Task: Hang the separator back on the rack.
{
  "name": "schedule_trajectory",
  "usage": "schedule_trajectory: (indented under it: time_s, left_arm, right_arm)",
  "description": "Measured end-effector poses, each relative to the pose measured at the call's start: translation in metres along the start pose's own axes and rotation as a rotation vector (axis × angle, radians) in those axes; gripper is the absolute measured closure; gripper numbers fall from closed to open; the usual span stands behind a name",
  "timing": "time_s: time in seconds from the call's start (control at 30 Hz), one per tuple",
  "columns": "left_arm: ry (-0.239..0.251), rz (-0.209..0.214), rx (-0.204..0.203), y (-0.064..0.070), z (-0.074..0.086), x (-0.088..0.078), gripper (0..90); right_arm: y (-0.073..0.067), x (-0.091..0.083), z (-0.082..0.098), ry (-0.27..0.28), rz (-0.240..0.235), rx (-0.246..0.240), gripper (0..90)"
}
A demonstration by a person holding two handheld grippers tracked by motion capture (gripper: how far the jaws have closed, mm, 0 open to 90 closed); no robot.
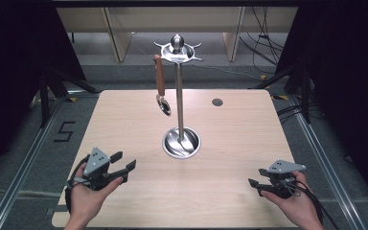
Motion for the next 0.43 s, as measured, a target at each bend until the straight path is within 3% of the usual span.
schedule_trajectory:
  time_s: [0.03,0.23,0.3,0.33,0.43]
  left_arm:
    - [-0.006,0.015,0.031,0.004,0.007,0.004,41.2]
    - [-0.015,0.003,0.069,0.009,0.019,0.011,42.5]
    - [-0.029,0.002,0.058,0.008,0.021,0.013,42.8]
    - [-0.03,0.001,0.045,0.009,0.022,0.014,42.9]
    - [-0.03,0.013,0.038,0.007,0.021,0.014,43.1]
  right_arm:
    - [0.0,0.0,0.0,0.0,0.001,0.001,43.5]
    - [0.0,0.0,0.001,0.002,-0.002,-0.013,43.5]
    - [0.001,0.001,0.001,-0.002,-0.007,-0.02,43.5]
    - [0.003,0.002,-0.001,0.007,-0.005,-0.056,43.4]
    - [0.003,0.003,0.0,0.002,-0.007,-0.066,43.4]
Point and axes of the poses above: each handheld gripper's, and its own axes: x roughly forward along the jaws, z roughly out of its underside, y roughly to its right, the point moved 6 cm from there along x, roughly forward along the jaws, and after that the axes turned 14 degrees about -z, right-handed, at the moved point
